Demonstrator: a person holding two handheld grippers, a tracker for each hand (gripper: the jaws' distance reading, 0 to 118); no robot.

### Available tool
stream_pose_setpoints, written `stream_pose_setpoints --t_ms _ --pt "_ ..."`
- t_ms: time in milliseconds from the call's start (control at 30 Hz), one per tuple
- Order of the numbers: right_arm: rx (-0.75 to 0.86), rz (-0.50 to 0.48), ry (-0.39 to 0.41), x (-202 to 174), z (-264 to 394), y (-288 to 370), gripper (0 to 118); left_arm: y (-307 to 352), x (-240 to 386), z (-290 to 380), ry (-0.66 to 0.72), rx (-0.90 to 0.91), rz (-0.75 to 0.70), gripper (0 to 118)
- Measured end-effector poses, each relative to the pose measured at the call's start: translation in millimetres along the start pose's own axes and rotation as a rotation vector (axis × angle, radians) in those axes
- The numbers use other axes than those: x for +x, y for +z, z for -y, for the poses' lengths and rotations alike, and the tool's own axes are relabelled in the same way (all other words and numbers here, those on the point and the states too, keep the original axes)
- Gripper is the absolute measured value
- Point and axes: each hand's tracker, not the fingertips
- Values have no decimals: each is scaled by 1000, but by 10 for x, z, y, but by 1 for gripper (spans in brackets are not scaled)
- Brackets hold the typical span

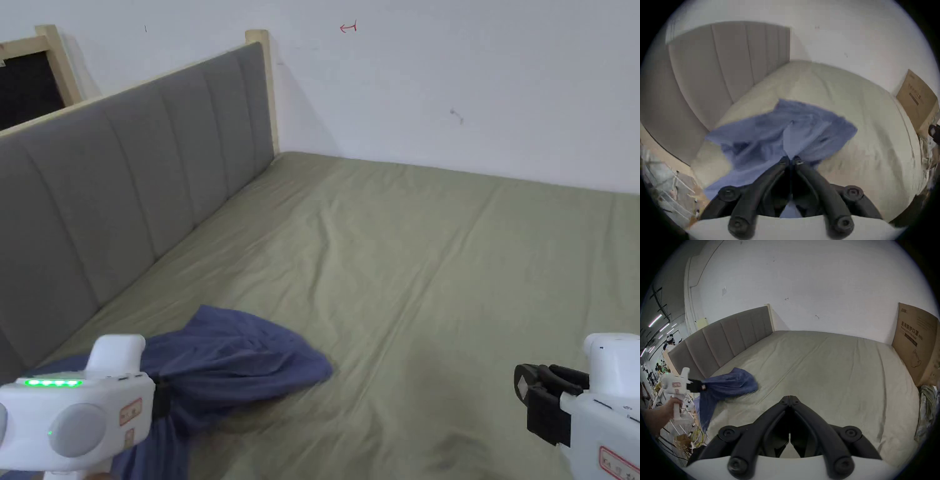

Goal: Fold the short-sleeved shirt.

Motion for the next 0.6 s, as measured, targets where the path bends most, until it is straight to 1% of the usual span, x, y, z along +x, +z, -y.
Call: stream_pose_setpoints --t_ms 67,167,300,400,467,600 --pt "27 0 -10 42 -33 103 0 357 46 -159 -52 100 7 1" --pt "103 9 -18 128 -98 356 0 934 134 -512 -67 237 55 1" --pt "182 46 -15 282 -184 778 0 1677 533 -974 -148 388 159 1" --pt "230 84 -13 405 -198 1119 0 2125 913 -1207 -160 471 331 1" --pt "264 116 -20 517 -174 1358 0 2362 1219 -1311 -194 514 445 1" --pt "309 175 -53 770 -84 1796 0 2593 1946 -1402 -276 526 621 1"
